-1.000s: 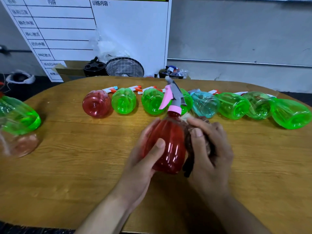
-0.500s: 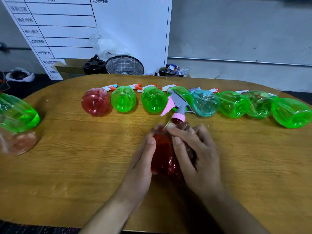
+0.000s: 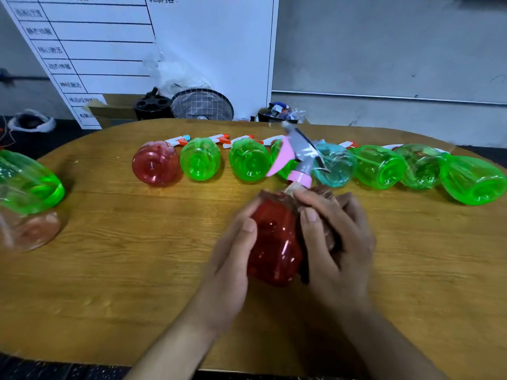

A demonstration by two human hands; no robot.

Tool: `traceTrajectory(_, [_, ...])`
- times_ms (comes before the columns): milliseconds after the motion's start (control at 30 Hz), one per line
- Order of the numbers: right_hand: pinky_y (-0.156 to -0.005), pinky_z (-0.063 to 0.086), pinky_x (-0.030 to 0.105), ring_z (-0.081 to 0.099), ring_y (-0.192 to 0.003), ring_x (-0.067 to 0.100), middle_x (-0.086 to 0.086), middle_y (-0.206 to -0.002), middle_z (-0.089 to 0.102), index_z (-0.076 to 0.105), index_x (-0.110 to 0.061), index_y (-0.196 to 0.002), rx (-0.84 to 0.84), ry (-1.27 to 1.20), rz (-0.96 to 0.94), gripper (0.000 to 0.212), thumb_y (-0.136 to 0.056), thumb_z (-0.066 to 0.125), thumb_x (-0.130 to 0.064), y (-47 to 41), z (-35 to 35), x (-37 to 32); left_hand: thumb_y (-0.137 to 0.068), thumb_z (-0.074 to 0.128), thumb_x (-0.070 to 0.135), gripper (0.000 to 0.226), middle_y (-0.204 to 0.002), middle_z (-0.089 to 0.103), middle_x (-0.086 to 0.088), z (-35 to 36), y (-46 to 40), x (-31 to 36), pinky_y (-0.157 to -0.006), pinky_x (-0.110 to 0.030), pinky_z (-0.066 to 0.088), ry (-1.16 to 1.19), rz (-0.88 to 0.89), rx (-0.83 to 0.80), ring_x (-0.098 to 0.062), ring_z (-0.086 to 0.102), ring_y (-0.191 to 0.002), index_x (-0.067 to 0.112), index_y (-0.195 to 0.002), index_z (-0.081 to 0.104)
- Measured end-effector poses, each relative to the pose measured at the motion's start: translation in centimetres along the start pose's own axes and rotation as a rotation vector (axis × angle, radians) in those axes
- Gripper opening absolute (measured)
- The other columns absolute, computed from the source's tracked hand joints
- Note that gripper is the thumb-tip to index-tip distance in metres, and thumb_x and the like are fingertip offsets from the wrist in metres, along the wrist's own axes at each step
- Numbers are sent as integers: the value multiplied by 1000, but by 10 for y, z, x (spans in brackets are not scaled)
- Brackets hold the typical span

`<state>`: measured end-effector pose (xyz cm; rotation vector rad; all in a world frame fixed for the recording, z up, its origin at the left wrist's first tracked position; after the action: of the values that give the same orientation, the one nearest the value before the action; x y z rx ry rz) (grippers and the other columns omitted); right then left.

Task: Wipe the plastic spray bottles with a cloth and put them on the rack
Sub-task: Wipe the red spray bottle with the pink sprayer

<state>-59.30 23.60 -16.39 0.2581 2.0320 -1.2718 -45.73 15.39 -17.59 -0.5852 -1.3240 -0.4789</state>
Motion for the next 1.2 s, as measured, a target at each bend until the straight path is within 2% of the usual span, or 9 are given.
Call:
traceTrajectory(100, [-74,39,18,53,-80,11,2,-88,53,74,-21,-125,-48,-18,110,31,-103,55,-29,-2,1,12,-108,48,49,32,-140,63,29,5,3,-1,-122,-39,43,-55,5,-43,5,53,-138,42,-136,62])
traceTrajectory(267, [-73,41,13,51,-81,2,-1,-90,49,74,-18,-127,-139,49,-62,31,-102,60,-28,11,10,2,-104,42,46,44,-149,63,4,-6,-3,-8,-118,-56,43,81,-58,37,-21,56,-143,44,-143,63])
traceTrajectory(367, [-64,48,19,52,-73,7,1,-93,52,77,-22,-124,-242,62,-249,27,-99,68,-28,21,17,-6,-106,39,48,47,-150,63,0,-13,-7,-8,-119,-54,42,127,-51,59,-24,58,-141,41,-149,56])
traceTrajectory(467, [-61,52,25,57,-73,10,3,-91,58,81,-23,-118,-331,113,-365,22,-97,72,-25,27,21,-9,-115,38,36,39,-144,68,0,-16,-9,-3,-118,-45,46,175,-27,75,-24,63,-136,32,-150,54])
traceTrajectory(600, [-72,44,14,50,-79,-2,-2,-92,51,78,-19,-120,-220,-9,-190,25,-97,69,-23,13,9,-8,-111,39,38,43,-148,65,-3,-12,-11,-4,-120,-53,40,138,-19,60,-25,59,-140,32,-150,56])
traceTrajectory(733, [-77,39,15,52,-85,5,-1,-91,52,74,-23,-124,-20,-11,55,28,-100,60,-28,-4,-4,4,-106,45,44,41,-151,62,9,-1,-6,-10,-123,-56,38,20,9,-13,-14,53,-145,43,-143,63])
traceTrajectory(833, [-77,39,13,52,-85,5,-4,-90,52,75,-23,-125,-55,1,119,31,-102,56,-32,-2,0,9,-104,46,45,40,-148,63,14,3,-3,-11,-123,-54,39,6,4,-25,-11,53,-144,47,-139,64])
traceTrajectory(1000, [-68,43,15,50,-76,5,-2,-92,48,77,-19,-125,-180,59,-101,30,-100,63,-27,14,10,-1,-106,43,48,44,-152,61,4,-6,-5,-12,-122,-59,38,107,-71,20,-20,53,-145,42,-146,60])
traceTrajectory(1200, [-57,54,31,60,-76,14,7,-94,60,80,-21,-118,-253,168,-345,25,-96,70,-25,34,26,-12,-110,33,40,46,-141,70,0,-9,-4,-3,-106,-29,54,206,-102,28,-19,64,-134,31,-149,54])
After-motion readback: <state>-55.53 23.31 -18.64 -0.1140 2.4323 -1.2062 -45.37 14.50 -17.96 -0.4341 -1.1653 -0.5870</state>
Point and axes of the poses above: each hand's wrist, its own y-axis away from the middle knuckle, its own z-axis out of the palm, x = y × z, the point moved 1 cm from there along -y, towards the middle knuckle
